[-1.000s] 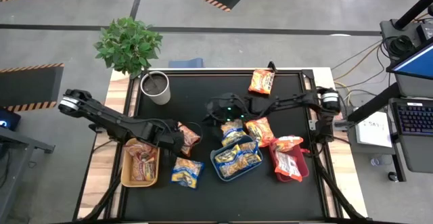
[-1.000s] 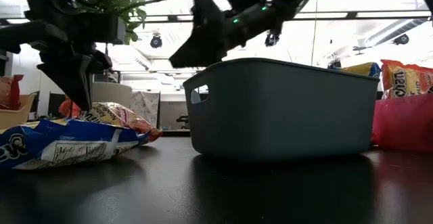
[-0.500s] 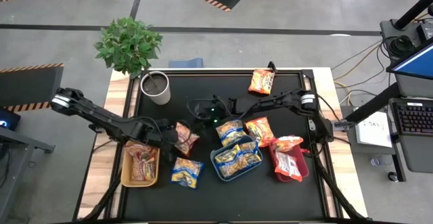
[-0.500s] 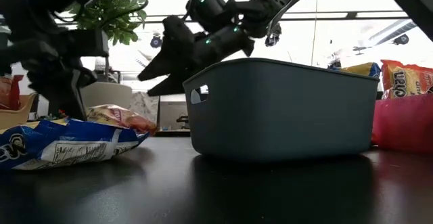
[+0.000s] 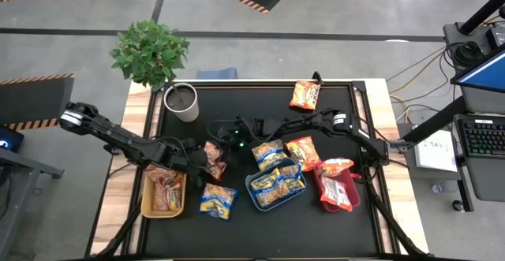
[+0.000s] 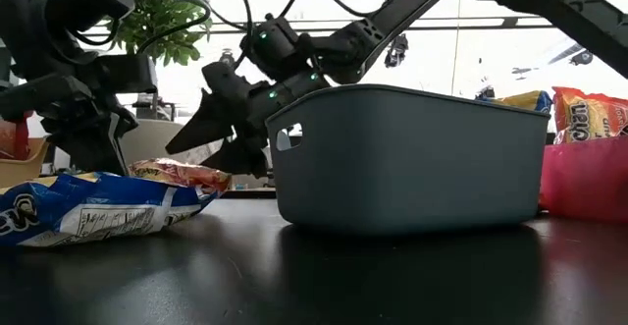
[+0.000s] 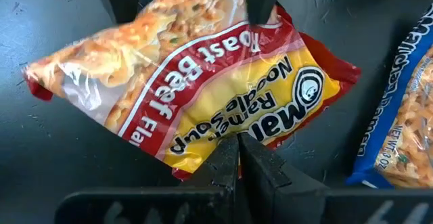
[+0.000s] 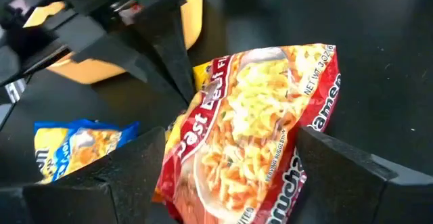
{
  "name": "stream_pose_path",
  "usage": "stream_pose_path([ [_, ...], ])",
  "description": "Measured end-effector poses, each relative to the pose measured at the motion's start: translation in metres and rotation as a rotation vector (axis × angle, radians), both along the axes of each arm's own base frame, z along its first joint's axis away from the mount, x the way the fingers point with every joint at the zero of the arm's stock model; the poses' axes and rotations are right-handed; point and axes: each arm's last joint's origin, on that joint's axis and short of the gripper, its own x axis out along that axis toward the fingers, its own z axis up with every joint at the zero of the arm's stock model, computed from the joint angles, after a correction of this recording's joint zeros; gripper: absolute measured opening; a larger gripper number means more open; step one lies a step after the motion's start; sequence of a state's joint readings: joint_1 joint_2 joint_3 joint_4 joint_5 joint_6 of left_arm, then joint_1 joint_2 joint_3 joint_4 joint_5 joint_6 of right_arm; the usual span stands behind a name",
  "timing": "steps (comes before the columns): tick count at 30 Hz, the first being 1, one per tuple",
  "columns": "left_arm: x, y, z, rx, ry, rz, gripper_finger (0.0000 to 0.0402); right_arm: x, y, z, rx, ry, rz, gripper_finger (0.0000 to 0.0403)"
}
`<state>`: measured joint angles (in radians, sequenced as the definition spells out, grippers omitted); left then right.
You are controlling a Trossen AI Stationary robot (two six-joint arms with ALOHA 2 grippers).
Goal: Sort Maruchan noodles
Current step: Put the red noodle pack into the yellow bin
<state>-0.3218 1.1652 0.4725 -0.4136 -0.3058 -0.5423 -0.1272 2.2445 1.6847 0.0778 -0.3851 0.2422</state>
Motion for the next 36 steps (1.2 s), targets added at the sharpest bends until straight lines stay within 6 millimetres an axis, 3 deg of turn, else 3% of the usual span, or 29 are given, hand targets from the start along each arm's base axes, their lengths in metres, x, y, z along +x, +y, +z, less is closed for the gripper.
stream_pose_path([
  [8, 0.002, -0.001, -0.002, 0.002, -0.003, 0.001, 0.0000, 0.010, -0.003, -0.014, 0.019, 0.026, -0.024, 0.0316],
  [18, 0.005, -0.001, -0.009, 0.014, 0.022, 0.014, 0.0000, 0.008, -0.017, -0.015, 0.032, 0.042, -0.080, 0.0311],
  [22, 0.006, -0.001, -0.011, 0.022, 0.026, 0.017, 0.0000, 0.008, -0.015, -0.015, 0.106, 0.051, -0.028, 0.0307],
  [36, 0.009, -0.002, -0.012, 0.025, 0.012, 0.016, 0.0000, 0.009, -0.008, -0.017, 0.110, 0.053, -0.012, 0.0292],
])
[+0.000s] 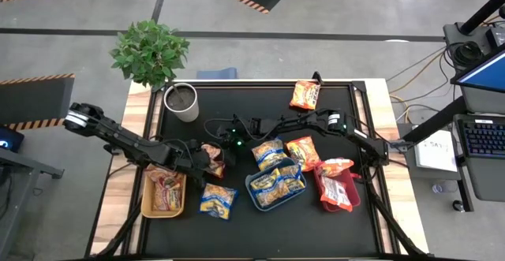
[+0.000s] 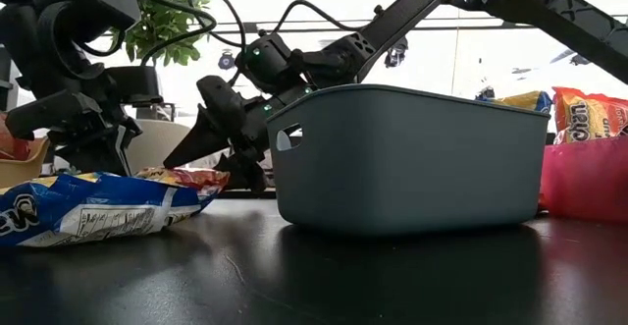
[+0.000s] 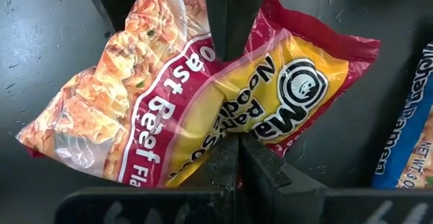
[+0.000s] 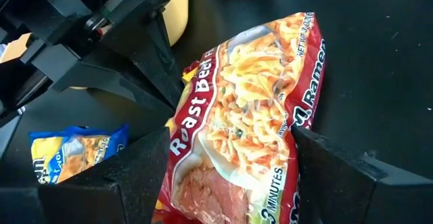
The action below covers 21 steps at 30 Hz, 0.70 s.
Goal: Sort Maruchan noodles
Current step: Put the red noodle pack into the yellow bin
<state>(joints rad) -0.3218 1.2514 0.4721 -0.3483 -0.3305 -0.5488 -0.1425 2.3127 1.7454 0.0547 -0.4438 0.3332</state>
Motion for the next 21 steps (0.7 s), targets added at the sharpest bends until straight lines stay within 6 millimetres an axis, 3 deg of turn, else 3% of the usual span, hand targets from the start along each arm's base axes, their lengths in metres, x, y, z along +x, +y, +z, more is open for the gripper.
stream_pose_path([
  [16, 0.002, -0.001, 0.001, -0.003, -0.027, -0.014, 0.0000, -0.002, 0.009, -0.004, -0.023, 0.040, 0.034, 0.0287],
  [18, 0.003, -0.001, 0.002, -0.006, -0.036, -0.015, 0.0000, -0.002, 0.010, -0.004, -0.023, 0.036, 0.037, 0.0272],
  [21, 0.004, -0.002, 0.002, -0.007, -0.050, -0.022, 0.0000, -0.001, 0.011, -0.002, -0.028, 0.017, 0.044, 0.0217],
])
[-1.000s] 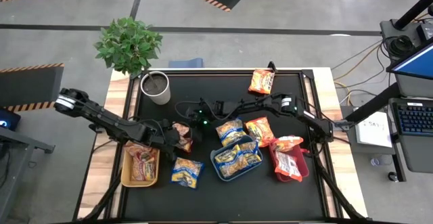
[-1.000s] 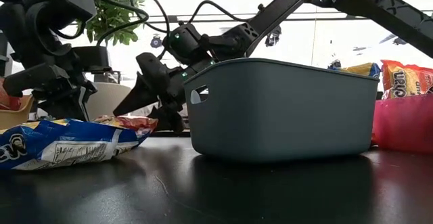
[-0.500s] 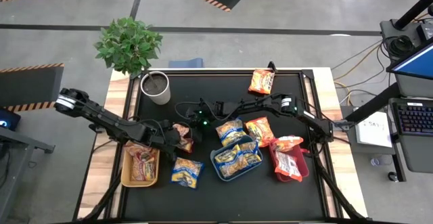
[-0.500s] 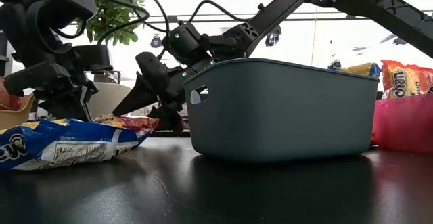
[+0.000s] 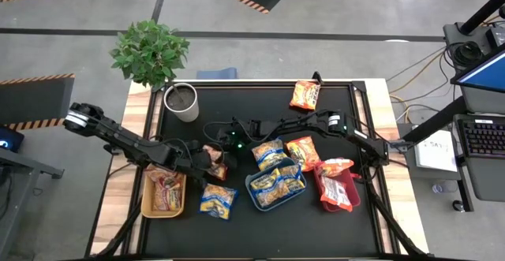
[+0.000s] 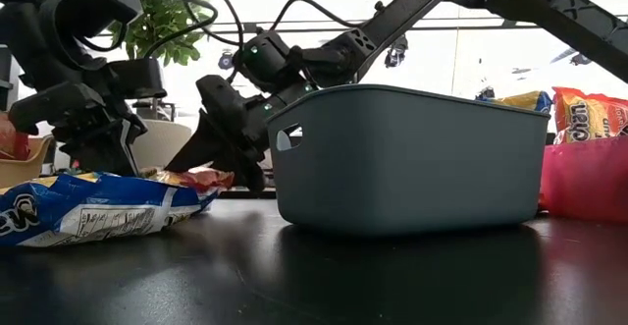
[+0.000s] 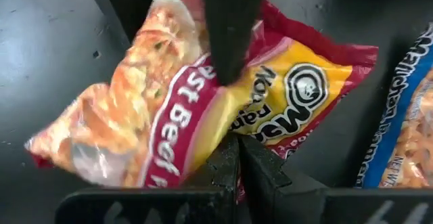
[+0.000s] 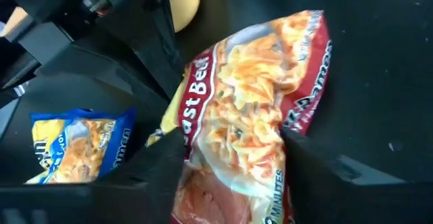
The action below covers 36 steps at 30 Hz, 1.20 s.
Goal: Sort Maruchan noodles
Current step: Put the red noodle pack into the yellow bin
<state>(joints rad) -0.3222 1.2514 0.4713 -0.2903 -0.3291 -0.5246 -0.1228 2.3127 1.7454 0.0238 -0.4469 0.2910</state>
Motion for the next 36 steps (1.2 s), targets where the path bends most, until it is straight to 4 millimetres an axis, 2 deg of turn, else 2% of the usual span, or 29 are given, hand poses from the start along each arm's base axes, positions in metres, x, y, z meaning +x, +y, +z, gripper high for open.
stream_pose_path([
  [5, 0.000, 0.000, 0.000, -0.001, 0.000, -0.012, 0.0000, 0.001, -0.001, 0.003, -0.008, -0.024, 0.010, 0.0122],
  [9, 0.001, -0.001, 0.002, -0.004, -0.011, -0.014, 0.0000, 0.001, -0.001, 0.002, -0.010, -0.022, 0.008, 0.0086],
  [13, 0.004, -0.003, 0.009, -0.007, -0.027, -0.045, 0.0000, -0.001, -0.003, 0.007, -0.010, -0.021, 0.014, 0.0070],
  [22, 0.004, -0.004, 0.042, 0.002, -0.106, -0.092, 0.0000, -0.011, -0.003, 0.031, -0.104, -0.012, 0.084, 0.0062],
  [29, -0.006, -0.001, 0.069, 0.000, -0.234, -0.136, 0.0000, -0.018, -0.002, 0.038, -0.145, -0.032, 0.103, 0.0048],
  [36, -0.020, 0.005, 0.088, 0.023, -0.375, -0.114, 0.0000, -0.030, -0.001, 0.039, -0.163, -0.067, 0.108, 0.0025],
])
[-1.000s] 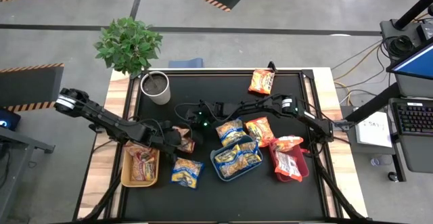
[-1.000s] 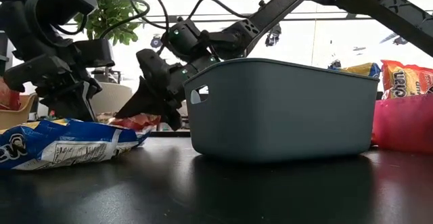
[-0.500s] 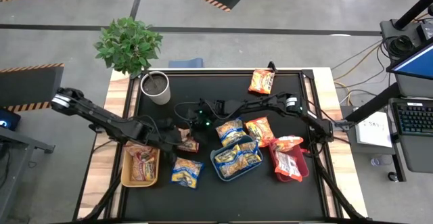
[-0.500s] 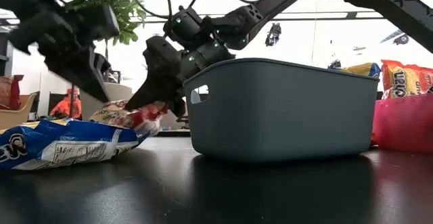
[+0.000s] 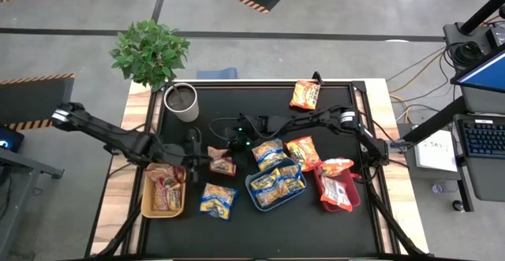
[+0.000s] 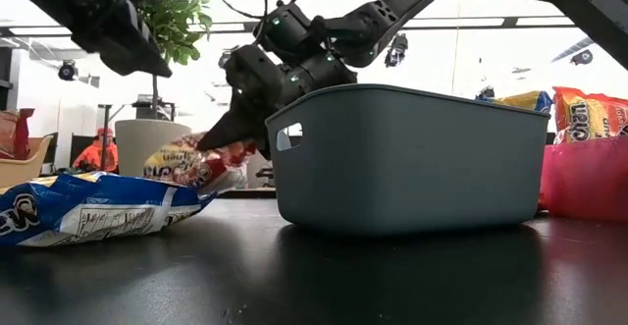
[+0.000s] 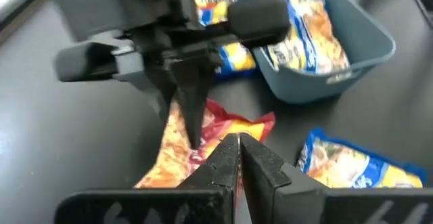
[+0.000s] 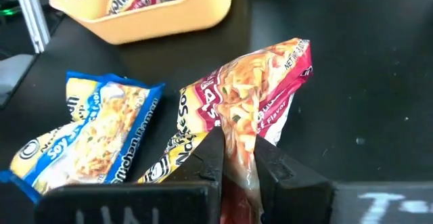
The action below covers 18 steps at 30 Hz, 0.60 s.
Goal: Sort Maruchan noodles
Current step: Put the red noodle pack into the yellow bin
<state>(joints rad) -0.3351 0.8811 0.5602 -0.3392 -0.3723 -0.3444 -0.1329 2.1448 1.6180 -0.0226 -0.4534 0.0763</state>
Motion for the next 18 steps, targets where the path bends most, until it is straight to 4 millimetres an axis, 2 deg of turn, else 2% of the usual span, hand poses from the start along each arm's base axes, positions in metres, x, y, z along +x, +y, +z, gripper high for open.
stream_pose_path([
  [7, -0.007, 0.004, 0.012, -0.001, -0.096, 0.044, 0.0000, -0.012, 0.008, 0.014, -0.027, -0.150, 0.017, 0.0024],
  [11, -0.012, 0.006, 0.017, -0.020, -0.133, 0.060, 0.0003, -0.025, 0.013, 0.025, -0.048, -0.265, 0.029, 0.0024],
  [18, -0.021, 0.009, 0.026, -0.081, -0.197, 0.083, 0.0055, -0.063, 0.026, 0.036, -0.104, -0.431, 0.017, 0.0023],
])
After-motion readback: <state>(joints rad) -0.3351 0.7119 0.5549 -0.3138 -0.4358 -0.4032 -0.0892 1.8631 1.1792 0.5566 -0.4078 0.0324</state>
